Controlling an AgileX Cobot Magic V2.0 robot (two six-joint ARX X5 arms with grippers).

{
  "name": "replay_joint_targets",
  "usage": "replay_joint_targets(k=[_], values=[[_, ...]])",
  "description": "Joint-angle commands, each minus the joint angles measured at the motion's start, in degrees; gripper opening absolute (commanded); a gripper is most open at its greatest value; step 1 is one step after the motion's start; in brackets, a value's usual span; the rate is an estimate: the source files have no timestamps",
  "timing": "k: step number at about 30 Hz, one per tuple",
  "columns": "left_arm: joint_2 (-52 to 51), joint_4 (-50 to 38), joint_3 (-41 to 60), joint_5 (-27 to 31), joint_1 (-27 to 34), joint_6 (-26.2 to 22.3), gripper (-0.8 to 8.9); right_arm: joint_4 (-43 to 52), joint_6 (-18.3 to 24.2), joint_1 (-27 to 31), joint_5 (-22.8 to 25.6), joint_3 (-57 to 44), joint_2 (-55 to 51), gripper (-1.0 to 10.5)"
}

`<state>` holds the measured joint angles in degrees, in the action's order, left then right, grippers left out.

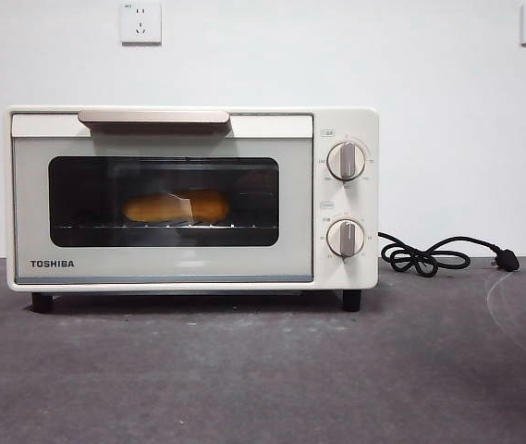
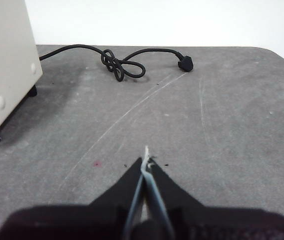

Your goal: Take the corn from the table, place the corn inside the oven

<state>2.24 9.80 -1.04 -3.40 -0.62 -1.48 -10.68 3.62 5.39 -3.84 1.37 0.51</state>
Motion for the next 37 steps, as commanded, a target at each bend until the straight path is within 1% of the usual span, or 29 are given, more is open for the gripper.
replay_joint_targets(k=[1, 6, 37], values=[[0.0, -0.4, 0.5, 0.2, 0.2, -0.5, -0.04, 0.2, -0.6, 0.0, 0.2, -0.5, 0.0, 0.0], [-1.9, -0.4, 0.5, 0.1, 0.2, -0.5, -0.04, 0.2, -0.6, 0.0, 0.2, -0.5, 0.0, 0.0], [-1.9, -0.6, 0.5, 0.2, 0.2, -0.5, -0.04, 0.2, -0.6, 0.0, 0.3, -0.5, 0.0, 0.0]])
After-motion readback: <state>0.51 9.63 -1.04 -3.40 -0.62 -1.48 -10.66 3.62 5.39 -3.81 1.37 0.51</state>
